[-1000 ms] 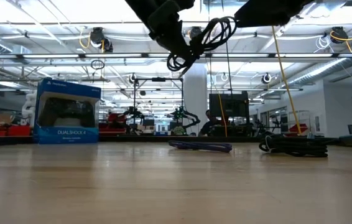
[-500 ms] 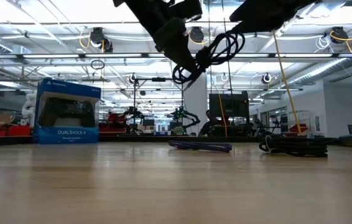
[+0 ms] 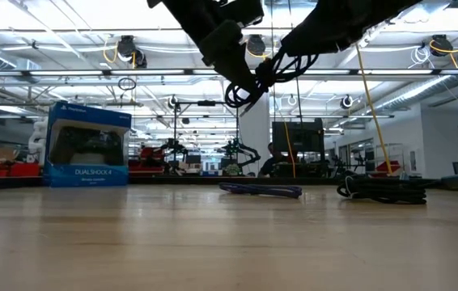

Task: Pick and place USB-C Cables
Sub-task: Put the left black charger cable into the yellow bin

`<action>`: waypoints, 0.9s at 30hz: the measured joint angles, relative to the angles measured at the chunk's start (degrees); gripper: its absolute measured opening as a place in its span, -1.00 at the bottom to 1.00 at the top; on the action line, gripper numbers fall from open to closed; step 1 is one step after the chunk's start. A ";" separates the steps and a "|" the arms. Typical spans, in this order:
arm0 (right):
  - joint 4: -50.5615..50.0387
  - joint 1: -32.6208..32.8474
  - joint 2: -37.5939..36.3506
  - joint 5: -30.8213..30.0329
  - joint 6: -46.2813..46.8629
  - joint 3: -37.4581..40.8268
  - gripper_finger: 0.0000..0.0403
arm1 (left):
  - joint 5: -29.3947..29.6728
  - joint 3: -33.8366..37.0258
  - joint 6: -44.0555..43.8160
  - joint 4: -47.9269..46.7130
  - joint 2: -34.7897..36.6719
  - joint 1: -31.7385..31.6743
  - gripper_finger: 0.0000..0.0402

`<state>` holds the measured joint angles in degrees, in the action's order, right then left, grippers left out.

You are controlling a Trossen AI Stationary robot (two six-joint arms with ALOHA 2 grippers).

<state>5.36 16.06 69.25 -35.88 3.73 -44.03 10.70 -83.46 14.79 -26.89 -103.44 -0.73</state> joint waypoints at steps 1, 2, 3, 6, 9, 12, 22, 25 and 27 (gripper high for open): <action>0.02 0.02 0.00 0.00 0.02 0.00 0.40 | 0.00 0.00 0.00 0.00 0.02 0.02 -0.89; 0.00 0.02 0.00 0.00 0.04 0.00 0.35 | 0.00 0.00 0.00 0.00 0.00 0.02 -0.89; 0.00 0.02 0.00 0.02 0.04 0.00 0.28 | 0.00 0.00 -0.01 0.00 0.01 0.02 -0.89; -0.01 0.02 0.00 0.02 0.06 0.00 0.10 | 0.02 0.00 -0.10 0.00 0.00 0.02 -0.89; -0.02 0.02 0.00 0.02 0.06 0.00 -0.07 | 0.02 0.00 -0.22 -0.02 0.00 0.02 -0.89; -0.02 0.04 0.00 0.02 0.06 0.00 -0.22 | 0.02 0.00 -0.24 -0.02 0.02 0.06 -0.89; -2.77 0.04 0.00 0.02 3.08 0.00 -0.55 | 0.02 0.00 -0.96 0.00 0.02 0.06 -0.80; -3.10 0.04 0.00 0.02 3.10 0.00 -0.63 | 0.02 0.02 -0.98 0.00 0.00 0.06 -0.82; -3.11 0.04 0.00 0.00 3.08 0.00 -0.69 | 0.02 0.02 -0.99 0.02 0.01 0.06 -0.82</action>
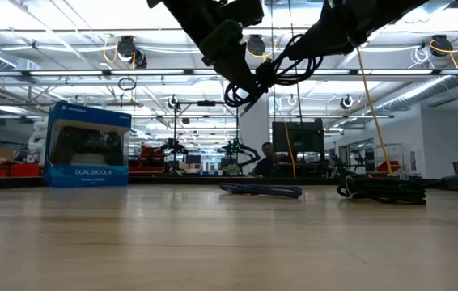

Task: Pick and place USB-C Cables
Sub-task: Put the left black charger cable into the yellow bin

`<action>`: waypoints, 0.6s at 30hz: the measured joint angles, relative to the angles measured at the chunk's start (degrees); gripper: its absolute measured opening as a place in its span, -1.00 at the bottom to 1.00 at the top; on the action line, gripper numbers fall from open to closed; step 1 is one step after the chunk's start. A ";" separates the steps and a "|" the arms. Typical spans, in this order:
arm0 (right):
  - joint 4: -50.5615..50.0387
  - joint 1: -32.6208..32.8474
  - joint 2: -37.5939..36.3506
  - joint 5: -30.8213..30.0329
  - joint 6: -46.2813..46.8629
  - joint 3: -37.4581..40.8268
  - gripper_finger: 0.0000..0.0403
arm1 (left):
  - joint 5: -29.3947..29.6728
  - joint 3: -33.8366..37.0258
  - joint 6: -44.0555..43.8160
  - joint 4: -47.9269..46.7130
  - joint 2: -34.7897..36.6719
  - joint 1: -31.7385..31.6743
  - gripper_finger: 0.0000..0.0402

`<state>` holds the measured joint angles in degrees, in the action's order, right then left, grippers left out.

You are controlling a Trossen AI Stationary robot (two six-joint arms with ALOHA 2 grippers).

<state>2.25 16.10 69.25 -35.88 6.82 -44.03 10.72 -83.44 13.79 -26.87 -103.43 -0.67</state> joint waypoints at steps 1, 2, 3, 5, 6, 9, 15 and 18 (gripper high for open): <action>-0.05 0.00 0.00 0.00 0.01 0.00 -0.72 | 0.00 0.00 -0.02 -0.01 0.01 0.00 -0.82; -0.19 0.00 0.00 -0.02 -0.01 0.00 -0.75 | 0.00 0.00 -0.03 -0.02 -0.01 0.00 -0.81; -0.36 0.00 0.00 -0.04 0.00 0.00 -0.78 | 0.00 0.00 -0.06 -0.02 -0.01 0.00 -0.81; -0.41 0.00 0.00 -0.07 -0.01 0.00 -0.84 | -0.01 0.02 -0.16 -0.02 0.00 0.00 -0.80; -0.43 0.00 0.00 -0.07 -0.03 0.00 -0.87 | -0.02 0.04 -0.20 -0.02 0.01 0.00 -0.80; -0.41 0.00 0.00 -0.07 -0.08 0.00 -0.90 | -0.16 0.04 -1.28 -0.02 0.00 0.00 -0.79; -0.41 -0.02 0.00 -0.04 -0.05 0.00 -0.86 | -0.39 0.04 -4.42 -0.17 -0.01 0.03 -0.56; -0.43 -0.02 0.00 -0.02 -0.04 0.02 -0.86 | -0.36 0.04 -4.96 -0.13 0.01 0.24 -0.33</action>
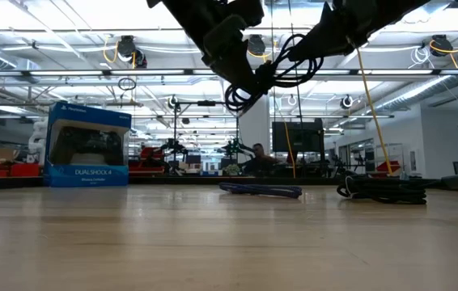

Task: Pick and place USB-C Cables
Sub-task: Put the left black charger cable into the yellow bin

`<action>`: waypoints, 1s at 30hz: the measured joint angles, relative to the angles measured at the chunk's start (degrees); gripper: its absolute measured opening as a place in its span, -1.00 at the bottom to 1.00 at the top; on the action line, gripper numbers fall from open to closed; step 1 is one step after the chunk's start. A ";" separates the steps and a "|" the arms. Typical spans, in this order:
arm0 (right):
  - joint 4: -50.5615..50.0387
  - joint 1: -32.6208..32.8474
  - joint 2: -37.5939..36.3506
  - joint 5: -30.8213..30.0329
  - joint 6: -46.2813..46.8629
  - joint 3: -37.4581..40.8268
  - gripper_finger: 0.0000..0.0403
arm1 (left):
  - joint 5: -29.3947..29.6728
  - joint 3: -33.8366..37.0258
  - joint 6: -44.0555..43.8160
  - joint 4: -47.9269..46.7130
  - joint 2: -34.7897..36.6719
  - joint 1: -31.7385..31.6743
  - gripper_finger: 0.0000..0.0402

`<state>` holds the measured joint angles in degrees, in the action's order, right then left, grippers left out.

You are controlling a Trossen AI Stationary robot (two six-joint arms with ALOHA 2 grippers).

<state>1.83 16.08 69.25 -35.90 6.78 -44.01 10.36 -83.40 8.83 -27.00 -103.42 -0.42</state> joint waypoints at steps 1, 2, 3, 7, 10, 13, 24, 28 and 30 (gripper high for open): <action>0.00 0.00 0.00 0.00 -0.01 0.00 -0.87 | 0.03 0.00 0.02 -0.08 0.18 0.17 -0.26; -0.01 0.00 0.00 0.01 -0.01 0.00 -0.87 | 0.03 0.00 0.01 -0.30 0.28 0.34 -0.19; -0.02 0.00 0.00 0.02 -0.01 0.00 -0.88 | 0.04 -0.01 -0.04 -0.39 0.40 0.56 -0.13; -0.22 0.00 -0.31 0.17 0.01 0.02 -0.88 | 0.07 0.00 -0.08 -2.45 1.57 1.58 0.03; -0.26 0.02 -0.42 0.26 0.01 0.02 -0.87 | 0.18 -0.05 -0.33 -3.30 3.87 2.41 0.06; -0.94 0.00 -1.01 2.90 0.03 0.02 -0.87 | 0.20 -0.13 -1.73 -3.07 6.31 3.33 0.05; -16.41 0.22 -6.17 8.32 8.12 -3.28 -0.88 | 0.23 0.04 -8.34 -9.82 10.09 7.24 -0.08; -26.49 0.43 -6.76 14.17 11.83 -7.48 -0.88 | 0.27 -0.07 -11.06 -9.51 10.17 9.05 -0.13; -32.37 0.61 -6.86 17.40 13.24 -10.03 -0.88 | 0.29 -0.07 -12.16 -9.49 10.16 9.97 -0.15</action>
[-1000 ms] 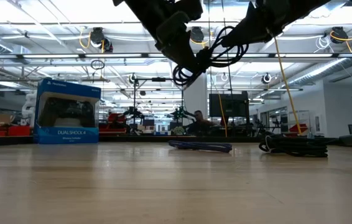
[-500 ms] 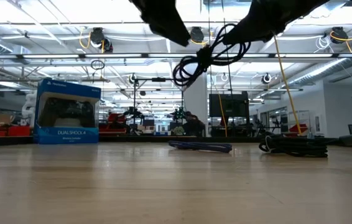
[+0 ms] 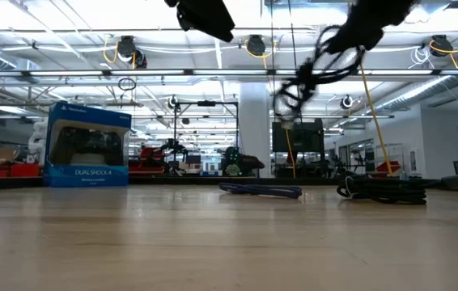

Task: Pick and place USB-C Cables
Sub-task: Put the left black charger cable into the yellow bin

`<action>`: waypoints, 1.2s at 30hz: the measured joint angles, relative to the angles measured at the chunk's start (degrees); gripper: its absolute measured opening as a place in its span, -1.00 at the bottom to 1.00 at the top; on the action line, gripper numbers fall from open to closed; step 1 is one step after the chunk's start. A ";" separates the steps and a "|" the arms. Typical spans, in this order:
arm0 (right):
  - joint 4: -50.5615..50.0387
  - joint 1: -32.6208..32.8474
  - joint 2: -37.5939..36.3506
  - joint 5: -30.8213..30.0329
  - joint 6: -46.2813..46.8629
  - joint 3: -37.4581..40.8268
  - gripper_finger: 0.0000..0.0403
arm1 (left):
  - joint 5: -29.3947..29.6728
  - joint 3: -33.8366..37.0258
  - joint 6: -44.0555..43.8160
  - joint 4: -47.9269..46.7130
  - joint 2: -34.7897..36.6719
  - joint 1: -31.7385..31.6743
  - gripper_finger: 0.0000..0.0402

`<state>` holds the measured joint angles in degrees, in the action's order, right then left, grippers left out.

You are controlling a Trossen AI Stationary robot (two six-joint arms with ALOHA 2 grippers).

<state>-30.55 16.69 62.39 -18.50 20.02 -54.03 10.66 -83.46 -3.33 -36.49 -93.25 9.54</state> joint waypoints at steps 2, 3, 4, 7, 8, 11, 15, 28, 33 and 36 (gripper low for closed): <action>-4.52 0.12 0.08 3.42 0.72 -2.72 -0.88 | 0.00 0.00 -0.81 0.21 0.00 0.86 -0.17; -6.72 0.29 0.11 4.64 0.81 -4.04 -0.88 | 0.01 0.00 -1.30 0.24 0.00 1.26 -0.18; -9.25 0.36 0.09 5.64 0.83 -5.34 -0.88 | 0.02 0.00 -1.89 0.24 0.00 1.60 -0.19; -16.35 0.35 0.07 8.18 1.29 -9.80 -0.88 | 0.09 0.00 -3.77 1.36 0.00 2.34 -0.20; -18.61 0.35 0.08 8.61 1.64 -11.27 -0.88 | 0.18 0.00 -4.35 1.93 0.00 2.61 -0.20; -25.68 0.31 0.04 11.18 1.81 -15.40 -0.88 | 0.99 0.00 -5.71 3.77 0.00 3.28 -0.20; -33.57 0.31 0.04 14.89 2.48 -20.52 -0.88 | 2.08 0.00 -6.49 6.04 0.00 3.73 -0.20; -47.96 1.89 0.35 25.99 9.47 -26.13 -0.88 | 6.08 0.00 -7.11 12.96 -0.04 3.71 -0.20; -52.61 4.84 1.99 29.71 14.93 -26.15 -0.88 | 6.52 0.00 -7.07 13.83 -0.11 3.17 -0.20; -53.79 7.37 3.00 30.91 17.95 -26.15 -0.88 | 7.24 0.00 -7.10 14.40 -0.11 2.77 -0.20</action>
<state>-84.33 24.06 65.39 12.40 37.96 -80.18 17.90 -83.46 -10.43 -22.09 -93.36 12.31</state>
